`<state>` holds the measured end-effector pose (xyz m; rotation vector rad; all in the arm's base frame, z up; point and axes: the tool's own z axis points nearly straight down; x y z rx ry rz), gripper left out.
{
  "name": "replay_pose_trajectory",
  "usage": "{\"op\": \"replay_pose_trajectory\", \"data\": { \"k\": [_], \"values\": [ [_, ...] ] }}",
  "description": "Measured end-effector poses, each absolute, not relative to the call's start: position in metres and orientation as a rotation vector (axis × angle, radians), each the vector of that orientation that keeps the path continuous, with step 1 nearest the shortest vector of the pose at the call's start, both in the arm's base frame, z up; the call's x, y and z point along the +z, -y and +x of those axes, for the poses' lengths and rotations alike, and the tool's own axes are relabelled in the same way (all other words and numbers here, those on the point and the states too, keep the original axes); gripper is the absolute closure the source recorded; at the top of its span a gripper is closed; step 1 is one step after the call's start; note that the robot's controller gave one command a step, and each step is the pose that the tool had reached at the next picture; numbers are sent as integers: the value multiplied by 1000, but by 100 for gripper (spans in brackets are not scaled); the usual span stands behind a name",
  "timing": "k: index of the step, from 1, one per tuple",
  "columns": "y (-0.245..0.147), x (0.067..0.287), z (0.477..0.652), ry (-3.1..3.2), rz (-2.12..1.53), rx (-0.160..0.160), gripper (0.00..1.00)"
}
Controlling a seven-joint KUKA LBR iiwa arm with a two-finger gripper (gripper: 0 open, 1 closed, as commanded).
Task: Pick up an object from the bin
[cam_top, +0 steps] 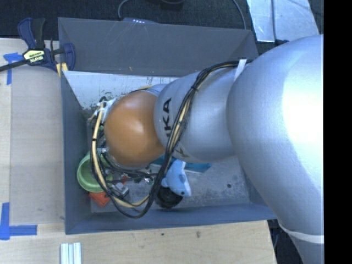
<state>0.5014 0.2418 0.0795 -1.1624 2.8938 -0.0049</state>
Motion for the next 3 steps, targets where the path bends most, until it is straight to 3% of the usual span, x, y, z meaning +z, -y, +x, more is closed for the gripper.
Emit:
{"op": "replay_pose_trajectory", "data": {
  "k": [2, 3],
  "values": [
    [-242, 83, 501, -2895, -1163, -4, 100],
    [-241, 100, 499, -2900, -1168, -7, 100]
  ]
}}
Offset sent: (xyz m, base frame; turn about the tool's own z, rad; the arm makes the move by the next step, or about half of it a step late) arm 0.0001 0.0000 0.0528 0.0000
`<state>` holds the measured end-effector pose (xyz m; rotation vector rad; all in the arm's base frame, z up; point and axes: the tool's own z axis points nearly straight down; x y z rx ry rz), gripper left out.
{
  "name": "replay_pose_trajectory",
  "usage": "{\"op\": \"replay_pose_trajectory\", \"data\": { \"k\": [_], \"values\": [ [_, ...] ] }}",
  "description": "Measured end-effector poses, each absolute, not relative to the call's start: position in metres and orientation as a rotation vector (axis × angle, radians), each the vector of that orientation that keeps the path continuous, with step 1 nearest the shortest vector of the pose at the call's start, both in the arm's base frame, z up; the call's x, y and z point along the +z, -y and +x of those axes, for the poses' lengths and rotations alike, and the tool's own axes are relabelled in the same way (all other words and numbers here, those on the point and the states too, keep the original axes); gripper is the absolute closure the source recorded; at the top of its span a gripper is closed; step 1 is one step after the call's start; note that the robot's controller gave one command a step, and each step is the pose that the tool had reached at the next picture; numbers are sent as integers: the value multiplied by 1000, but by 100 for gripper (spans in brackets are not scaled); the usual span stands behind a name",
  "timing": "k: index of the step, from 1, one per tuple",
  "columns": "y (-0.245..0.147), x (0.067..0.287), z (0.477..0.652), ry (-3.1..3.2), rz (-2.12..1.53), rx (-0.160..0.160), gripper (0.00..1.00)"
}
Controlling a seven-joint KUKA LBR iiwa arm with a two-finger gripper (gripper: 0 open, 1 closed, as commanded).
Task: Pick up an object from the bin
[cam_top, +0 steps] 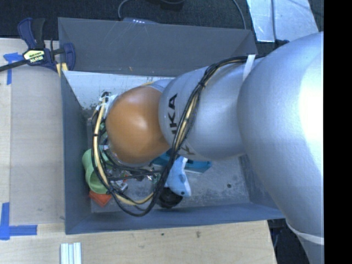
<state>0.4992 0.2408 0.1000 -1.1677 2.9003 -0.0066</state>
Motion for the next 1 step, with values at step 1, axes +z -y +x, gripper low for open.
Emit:
{"op": "replay_pose_trajectory", "data": {
  "k": [1],
  "values": [
    [-242, 112, 501, -2890, -1162, -2, 100]
  ]
}}
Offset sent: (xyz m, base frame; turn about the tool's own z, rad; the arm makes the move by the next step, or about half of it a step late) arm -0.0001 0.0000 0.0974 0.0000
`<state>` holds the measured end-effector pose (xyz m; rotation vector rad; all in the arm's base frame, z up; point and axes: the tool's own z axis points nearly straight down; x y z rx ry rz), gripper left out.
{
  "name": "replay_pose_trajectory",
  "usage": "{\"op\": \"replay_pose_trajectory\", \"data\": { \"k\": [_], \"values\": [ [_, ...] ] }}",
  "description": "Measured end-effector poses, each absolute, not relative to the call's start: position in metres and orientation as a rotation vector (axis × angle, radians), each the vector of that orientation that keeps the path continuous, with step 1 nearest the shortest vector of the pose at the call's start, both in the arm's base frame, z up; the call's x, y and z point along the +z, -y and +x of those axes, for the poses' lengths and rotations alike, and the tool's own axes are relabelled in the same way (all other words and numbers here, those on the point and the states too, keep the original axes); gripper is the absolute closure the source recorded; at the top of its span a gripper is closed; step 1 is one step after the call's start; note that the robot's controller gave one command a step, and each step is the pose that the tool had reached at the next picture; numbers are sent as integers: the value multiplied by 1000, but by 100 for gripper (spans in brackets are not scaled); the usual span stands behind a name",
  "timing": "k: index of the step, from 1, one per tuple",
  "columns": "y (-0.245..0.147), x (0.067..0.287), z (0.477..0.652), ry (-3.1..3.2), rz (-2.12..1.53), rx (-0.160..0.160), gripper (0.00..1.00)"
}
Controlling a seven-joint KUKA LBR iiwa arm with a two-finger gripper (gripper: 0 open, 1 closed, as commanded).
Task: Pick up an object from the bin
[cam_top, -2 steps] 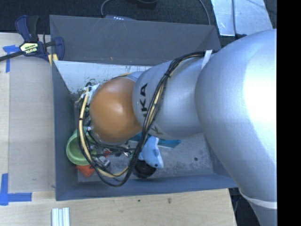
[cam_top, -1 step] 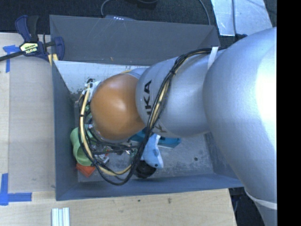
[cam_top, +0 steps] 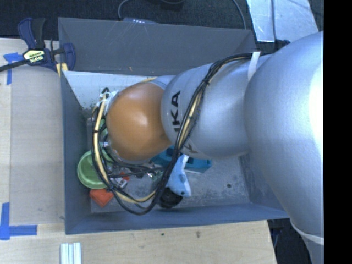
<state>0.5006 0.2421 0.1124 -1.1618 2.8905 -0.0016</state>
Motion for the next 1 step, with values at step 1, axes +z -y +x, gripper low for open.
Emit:
{"op": "replay_pose_trajectory", "data": {
  "k": [1],
  "values": [
    [-242, 122, 499, -2899, -1167, -2, 100]
  ]
}}
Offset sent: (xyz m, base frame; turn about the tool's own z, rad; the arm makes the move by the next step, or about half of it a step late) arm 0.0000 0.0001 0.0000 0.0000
